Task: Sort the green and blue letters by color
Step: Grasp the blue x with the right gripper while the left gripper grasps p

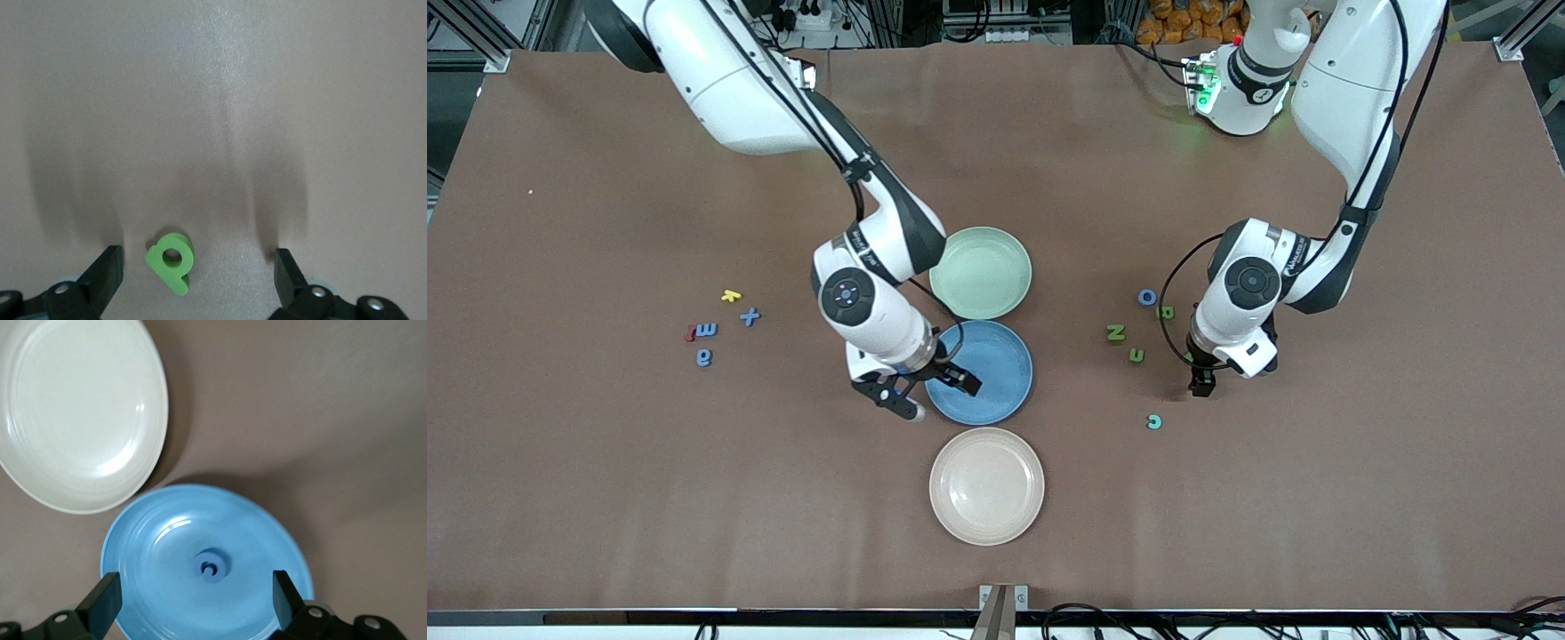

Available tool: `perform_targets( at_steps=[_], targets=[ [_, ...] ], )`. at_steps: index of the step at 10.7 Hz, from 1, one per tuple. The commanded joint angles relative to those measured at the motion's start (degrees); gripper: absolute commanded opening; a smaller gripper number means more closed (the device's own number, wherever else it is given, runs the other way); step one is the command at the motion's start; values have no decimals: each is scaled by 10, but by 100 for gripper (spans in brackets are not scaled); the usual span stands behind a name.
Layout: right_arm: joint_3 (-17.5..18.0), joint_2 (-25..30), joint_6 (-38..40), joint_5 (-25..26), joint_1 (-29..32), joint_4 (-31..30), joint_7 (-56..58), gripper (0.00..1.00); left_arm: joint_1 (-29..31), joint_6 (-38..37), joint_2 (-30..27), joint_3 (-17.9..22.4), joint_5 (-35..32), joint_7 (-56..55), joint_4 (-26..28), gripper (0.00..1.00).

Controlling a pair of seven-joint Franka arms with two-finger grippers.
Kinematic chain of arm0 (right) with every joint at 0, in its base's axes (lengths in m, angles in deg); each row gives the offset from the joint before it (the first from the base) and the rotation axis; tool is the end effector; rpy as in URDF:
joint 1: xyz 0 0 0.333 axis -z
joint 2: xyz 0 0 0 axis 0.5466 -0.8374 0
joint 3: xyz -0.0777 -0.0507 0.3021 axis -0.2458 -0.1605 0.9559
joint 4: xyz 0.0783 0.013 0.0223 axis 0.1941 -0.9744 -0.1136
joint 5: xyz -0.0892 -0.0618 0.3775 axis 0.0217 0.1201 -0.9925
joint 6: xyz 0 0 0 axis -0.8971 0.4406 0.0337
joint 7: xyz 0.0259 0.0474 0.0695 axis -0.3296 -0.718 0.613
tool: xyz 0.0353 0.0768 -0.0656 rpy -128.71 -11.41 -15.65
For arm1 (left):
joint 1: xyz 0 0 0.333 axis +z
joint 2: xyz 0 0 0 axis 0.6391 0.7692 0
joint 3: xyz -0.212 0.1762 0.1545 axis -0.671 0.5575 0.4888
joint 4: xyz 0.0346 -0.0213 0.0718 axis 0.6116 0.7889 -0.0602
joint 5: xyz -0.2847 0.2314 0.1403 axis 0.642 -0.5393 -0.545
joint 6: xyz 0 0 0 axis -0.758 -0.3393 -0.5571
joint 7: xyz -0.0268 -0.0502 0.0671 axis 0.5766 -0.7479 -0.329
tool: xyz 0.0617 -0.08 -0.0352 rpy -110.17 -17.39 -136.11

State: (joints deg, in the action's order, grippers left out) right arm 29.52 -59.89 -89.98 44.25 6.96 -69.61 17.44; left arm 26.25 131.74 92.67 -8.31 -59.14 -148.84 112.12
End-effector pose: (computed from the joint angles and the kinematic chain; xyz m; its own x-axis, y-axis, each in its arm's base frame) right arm 0.6301 0.3891 0.2643 0.8652 -0.4960 -0.0735 -0.4980 -0.8329 -0.2412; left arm 0.5720 -0.1885 0.1727 0.0871 0.9939 0.0677 0.9943 -0.0909 0.0563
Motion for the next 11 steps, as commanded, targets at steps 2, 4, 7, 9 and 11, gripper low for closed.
perform_targets(
  at_steps=[2, 4, 7, 9, 11],
  targets=[
    [81, 187, 74, 10, 171, -204, 90, 100, -3, 4, 10, 0, -8, -7, -2, 100],
    [93, 250, 75, 11, 232, -299, 234, 100, -3, 4, 10, 0, -8, -9, -2, 77],
    [93, 308, 70, 31, 297, -399, 465, 100, -1, 4, 8, 0, -8, -62, -6, 0],
    [92, 336, 3, 72, 323, -484, 592, 100, 4, 4, 3, 0, -9, -74, -8, 0],
    [86, 327, -117, 93, 339, -550, 684, 100, 5, 4, -3, 0, -9, -71, -13, 0]
  ],
)
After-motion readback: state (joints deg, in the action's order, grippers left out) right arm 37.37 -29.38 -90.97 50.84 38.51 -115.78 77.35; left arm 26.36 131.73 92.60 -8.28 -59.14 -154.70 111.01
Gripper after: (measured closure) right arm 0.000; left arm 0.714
